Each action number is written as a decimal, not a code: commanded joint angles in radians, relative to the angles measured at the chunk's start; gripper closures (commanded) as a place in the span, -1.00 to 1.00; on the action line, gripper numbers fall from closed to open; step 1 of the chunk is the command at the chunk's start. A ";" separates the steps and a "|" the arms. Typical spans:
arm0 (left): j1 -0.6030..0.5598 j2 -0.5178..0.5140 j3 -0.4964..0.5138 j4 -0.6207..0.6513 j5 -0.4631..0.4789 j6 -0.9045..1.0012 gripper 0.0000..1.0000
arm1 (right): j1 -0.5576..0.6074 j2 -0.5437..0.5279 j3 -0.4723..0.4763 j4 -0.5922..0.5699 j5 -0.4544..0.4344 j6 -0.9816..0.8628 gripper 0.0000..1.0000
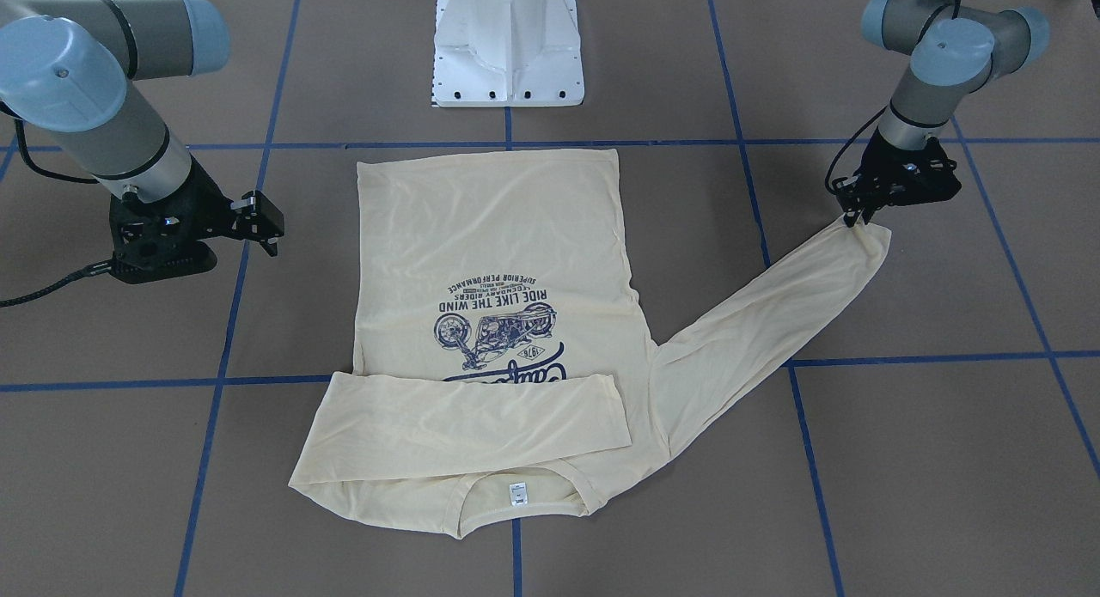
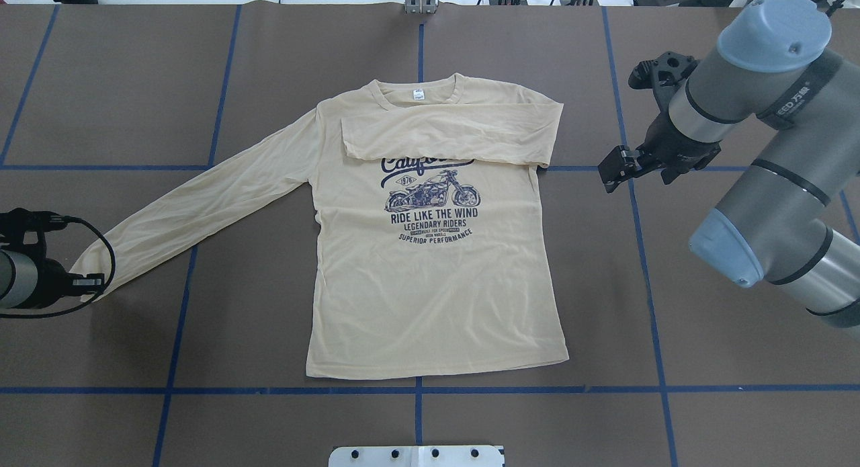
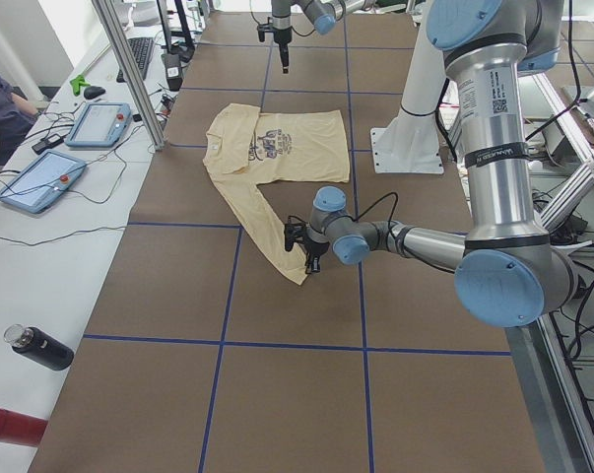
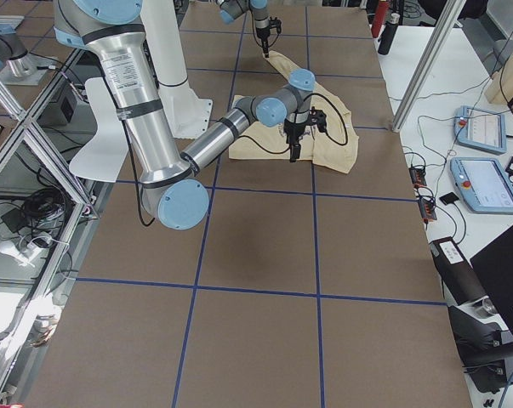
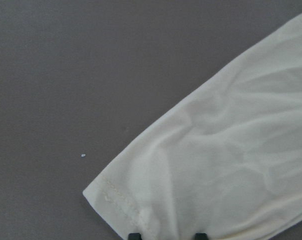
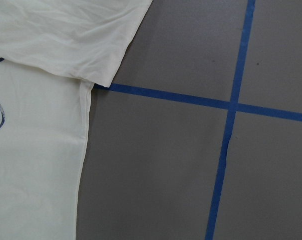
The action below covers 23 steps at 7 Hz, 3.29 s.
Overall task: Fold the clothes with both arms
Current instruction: 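Move the left gripper to the other sleeve cuff and grasp it, then carry the sleeve cuff with the left gripper across the shirt body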
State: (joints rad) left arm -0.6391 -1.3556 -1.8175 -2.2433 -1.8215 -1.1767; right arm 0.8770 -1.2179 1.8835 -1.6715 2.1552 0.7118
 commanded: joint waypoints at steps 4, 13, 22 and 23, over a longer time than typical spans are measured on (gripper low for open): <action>-0.005 0.003 -0.144 0.005 -0.024 -0.004 1.00 | 0.008 -0.021 0.003 0.001 0.000 0.000 -1.00; -0.240 -0.892 0.095 0.334 -0.300 -0.218 1.00 | 0.010 -0.150 0.085 -0.001 0.006 0.006 -1.00; 0.048 -1.206 0.740 -0.158 -0.061 -0.416 1.00 | 0.007 -0.146 0.055 -0.001 0.002 0.015 -1.00; 0.077 -1.206 0.757 -0.179 -0.047 -0.413 1.00 | 0.005 -0.144 0.052 -0.001 0.000 0.015 -1.00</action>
State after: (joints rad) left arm -0.5995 -2.5523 -1.1112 -2.3755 -1.9002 -1.5929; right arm 0.8832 -1.3640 1.9390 -1.6721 2.1566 0.7263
